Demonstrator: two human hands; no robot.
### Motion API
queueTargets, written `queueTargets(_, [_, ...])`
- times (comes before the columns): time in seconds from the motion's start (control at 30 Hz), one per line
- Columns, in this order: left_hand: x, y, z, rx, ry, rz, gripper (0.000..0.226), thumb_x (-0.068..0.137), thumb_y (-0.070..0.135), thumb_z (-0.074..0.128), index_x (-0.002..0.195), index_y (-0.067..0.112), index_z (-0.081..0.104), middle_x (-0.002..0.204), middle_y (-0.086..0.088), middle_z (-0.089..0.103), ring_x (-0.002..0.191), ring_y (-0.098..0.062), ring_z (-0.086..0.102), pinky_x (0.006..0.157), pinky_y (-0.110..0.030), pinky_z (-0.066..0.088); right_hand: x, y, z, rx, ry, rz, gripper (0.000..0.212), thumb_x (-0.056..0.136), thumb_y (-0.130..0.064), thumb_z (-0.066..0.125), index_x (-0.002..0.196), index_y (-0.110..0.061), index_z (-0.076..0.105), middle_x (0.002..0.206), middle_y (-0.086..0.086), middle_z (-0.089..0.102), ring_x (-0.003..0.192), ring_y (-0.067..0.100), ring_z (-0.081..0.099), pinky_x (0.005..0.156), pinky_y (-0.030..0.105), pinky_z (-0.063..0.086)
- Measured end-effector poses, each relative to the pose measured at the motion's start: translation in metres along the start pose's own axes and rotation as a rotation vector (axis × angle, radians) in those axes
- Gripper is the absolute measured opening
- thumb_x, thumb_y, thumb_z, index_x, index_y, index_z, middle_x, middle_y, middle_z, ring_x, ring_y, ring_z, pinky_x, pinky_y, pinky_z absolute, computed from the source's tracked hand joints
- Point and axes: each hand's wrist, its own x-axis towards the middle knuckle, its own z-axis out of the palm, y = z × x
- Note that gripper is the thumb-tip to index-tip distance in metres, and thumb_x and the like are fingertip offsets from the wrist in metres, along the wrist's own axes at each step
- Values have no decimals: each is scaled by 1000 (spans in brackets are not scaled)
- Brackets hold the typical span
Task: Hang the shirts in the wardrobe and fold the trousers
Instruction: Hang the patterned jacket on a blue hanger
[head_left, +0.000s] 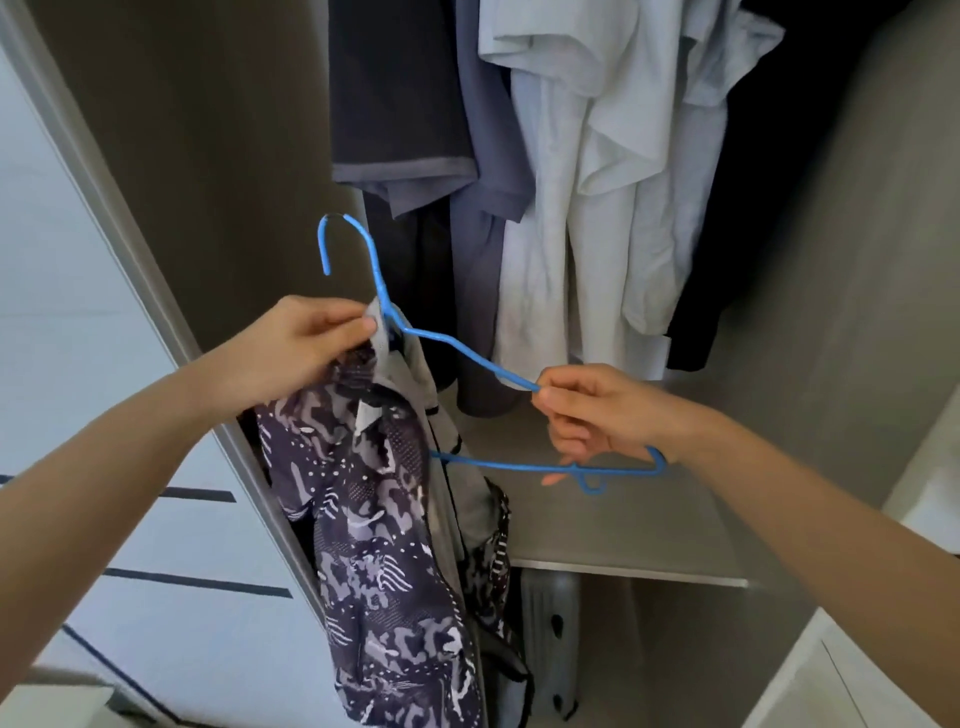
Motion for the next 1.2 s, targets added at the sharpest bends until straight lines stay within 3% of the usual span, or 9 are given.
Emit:
queueTargets(0.13, [-2,-8,6,220,-48,213,41,93,57,42,91,21,61,66,10,54,60,-16,46,65,-19,40,0,12,4,-21,20,-39,25,96,-25,52,72,-18,54,58,4,33,53,16,40,77,53,57])
queueTargets(0.23, [-3,-14,22,87,-60,191,32,99,48,47,91,18,54,75,11,48,69,-1,44,67,-14,39,1,20,4,-150,55,-83,22,96,-24,52,77,-12,54,55,5,47,56,17,54,76,40,58])
queueTargets(0.3, [-3,-11,30,46,-28,185,26,97,34,52,88,10,55,71,12,48,66,1,44,64,-11,37,0,25,1,-162,73,-55,23,94,-26,56,81,-7,54,58,7,57,63,17,64,88,50,55])
queueTargets(0.5, [-7,-10,36,-62,-24,181,26,93,27,54,84,3,58,69,10,49,65,1,43,64,-11,37,-10,57,-17,364,104,181,53,90,-53,42,83,-9,70,80,18,69,82,29,68,90,48,52])
queueTargets(0.67, [-7,-9,32,-100,34,176,22,95,27,55,96,8,66,90,-22,59,79,-16,50,76,-33,42,-10,134,-10,554,407,402,20,97,-18,49,98,-5,65,92,17,72,87,30,68,97,50,50])
queueTargets(0.8, [-5,0,36,-118,56,191,18,97,20,55,87,30,66,74,15,60,71,4,50,70,-10,40,0,174,27,292,275,765,21,97,-13,55,115,-3,60,105,15,70,98,29,67,95,45,52])
queueTargets(0.9, [-3,3,41,-117,65,190,26,98,17,55,82,36,63,68,22,56,63,5,48,63,-6,38,10,181,51,199,86,906,43,96,-24,59,134,-7,51,122,10,61,117,30,55,104,41,46])
queueTargets(1.03, [0,5,42,-140,83,184,28,98,21,56,81,41,66,72,19,58,69,3,48,67,-8,39,21,188,70,156,37,927,61,93,-37,63,145,-17,39,145,6,46,131,29,44,109,40,40])
queueTargets(1.2, [-2,-3,39,-128,101,142,14,97,22,55,93,23,69,81,-3,56,75,-7,46,69,-12,40,24,187,63,279,214,754,33,97,-32,56,128,-17,53,127,7,61,115,22,56,111,59,27])
